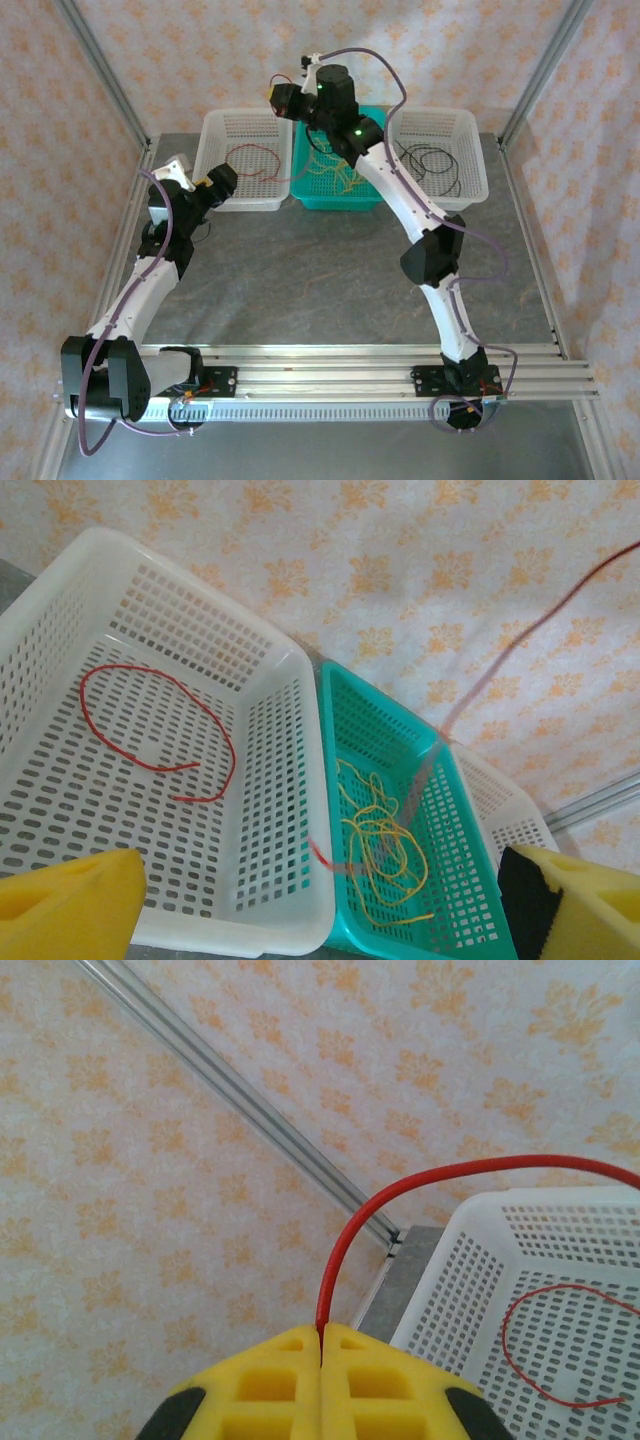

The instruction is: Untangle the cables

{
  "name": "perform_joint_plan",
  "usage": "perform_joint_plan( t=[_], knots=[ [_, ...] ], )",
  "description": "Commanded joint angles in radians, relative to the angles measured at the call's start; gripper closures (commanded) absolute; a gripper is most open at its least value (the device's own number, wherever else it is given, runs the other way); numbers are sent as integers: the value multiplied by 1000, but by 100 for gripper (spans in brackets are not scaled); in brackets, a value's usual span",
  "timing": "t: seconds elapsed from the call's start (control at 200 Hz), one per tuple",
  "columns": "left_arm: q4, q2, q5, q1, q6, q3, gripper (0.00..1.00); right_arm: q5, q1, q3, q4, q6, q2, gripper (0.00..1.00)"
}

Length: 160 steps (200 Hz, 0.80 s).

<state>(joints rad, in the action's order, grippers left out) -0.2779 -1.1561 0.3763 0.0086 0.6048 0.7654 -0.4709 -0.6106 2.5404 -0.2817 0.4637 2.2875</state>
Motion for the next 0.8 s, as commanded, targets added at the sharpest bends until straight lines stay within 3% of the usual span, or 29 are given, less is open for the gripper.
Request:
perform_joint_plan(
  t=[0.0, 0.225, 0.796],
  knots=[
    [6, -4, 40, 7, 7, 28, 8, -54, -14, 56, 67, 20, -26, 100],
    [16, 4, 33, 8, -4, 23, 8, -75, -28, 32, 118, 0, -42, 100],
    [39, 45, 13, 9, -7, -13, 8, -121, -28, 35, 131, 23, 149, 95]
  ],
)
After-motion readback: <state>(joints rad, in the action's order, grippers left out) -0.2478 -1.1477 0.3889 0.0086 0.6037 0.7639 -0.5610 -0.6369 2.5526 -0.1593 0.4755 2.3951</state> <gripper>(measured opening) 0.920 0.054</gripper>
